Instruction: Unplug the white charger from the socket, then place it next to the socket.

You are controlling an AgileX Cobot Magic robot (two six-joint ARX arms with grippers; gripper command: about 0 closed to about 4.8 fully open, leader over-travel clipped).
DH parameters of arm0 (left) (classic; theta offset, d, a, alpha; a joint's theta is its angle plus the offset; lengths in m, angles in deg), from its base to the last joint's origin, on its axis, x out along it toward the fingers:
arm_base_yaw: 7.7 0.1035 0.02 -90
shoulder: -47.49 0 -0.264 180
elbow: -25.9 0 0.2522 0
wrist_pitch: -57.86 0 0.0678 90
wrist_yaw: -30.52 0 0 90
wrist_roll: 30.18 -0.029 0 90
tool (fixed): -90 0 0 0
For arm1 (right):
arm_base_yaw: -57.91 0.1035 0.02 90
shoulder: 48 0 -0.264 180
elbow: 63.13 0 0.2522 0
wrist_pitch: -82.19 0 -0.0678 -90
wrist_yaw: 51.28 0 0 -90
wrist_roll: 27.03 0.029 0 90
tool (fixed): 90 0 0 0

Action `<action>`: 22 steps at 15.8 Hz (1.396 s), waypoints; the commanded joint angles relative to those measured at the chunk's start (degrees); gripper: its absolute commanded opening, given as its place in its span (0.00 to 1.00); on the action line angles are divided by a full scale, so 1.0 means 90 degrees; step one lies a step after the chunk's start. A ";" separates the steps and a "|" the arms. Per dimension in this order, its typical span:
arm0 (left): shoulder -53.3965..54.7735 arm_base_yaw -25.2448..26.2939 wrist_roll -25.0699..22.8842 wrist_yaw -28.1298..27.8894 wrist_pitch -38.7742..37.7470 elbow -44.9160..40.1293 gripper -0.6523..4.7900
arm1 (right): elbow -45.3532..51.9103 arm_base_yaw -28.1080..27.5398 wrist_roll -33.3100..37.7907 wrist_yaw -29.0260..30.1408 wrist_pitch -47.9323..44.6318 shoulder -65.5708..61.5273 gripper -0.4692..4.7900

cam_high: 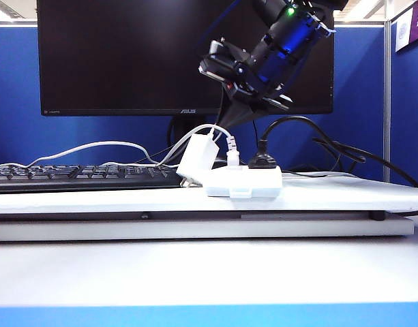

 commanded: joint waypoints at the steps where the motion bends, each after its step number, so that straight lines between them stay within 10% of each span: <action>1: 0.0000 0.0002 0.0022 0.0029 -0.0002 0.0012 0.11 | -0.0024 0.0005 -0.0046 -0.0007 -0.0022 0.0032 0.08; 8: 0.0000 0.0002 0.0022 0.0029 -0.0002 0.0012 0.11 | -0.0027 0.0002 -0.0117 -0.1095 0.0136 0.0063 0.08; 11: 0.0000 0.0002 0.0022 0.0029 -0.0002 0.0012 0.11 | -0.0022 0.0005 -0.0330 0.1059 0.0588 0.0114 0.08; 15: 0.0000 0.0002 0.0022 0.0029 -0.0005 0.0012 0.11 | -0.0022 0.0087 -0.0330 0.1537 0.0406 0.0100 0.08; 22: 0.0000 0.0002 0.0027 0.0029 -0.0005 0.0012 0.11 | -0.0022 0.0172 -0.0272 0.0024 -0.0255 -0.0690 0.08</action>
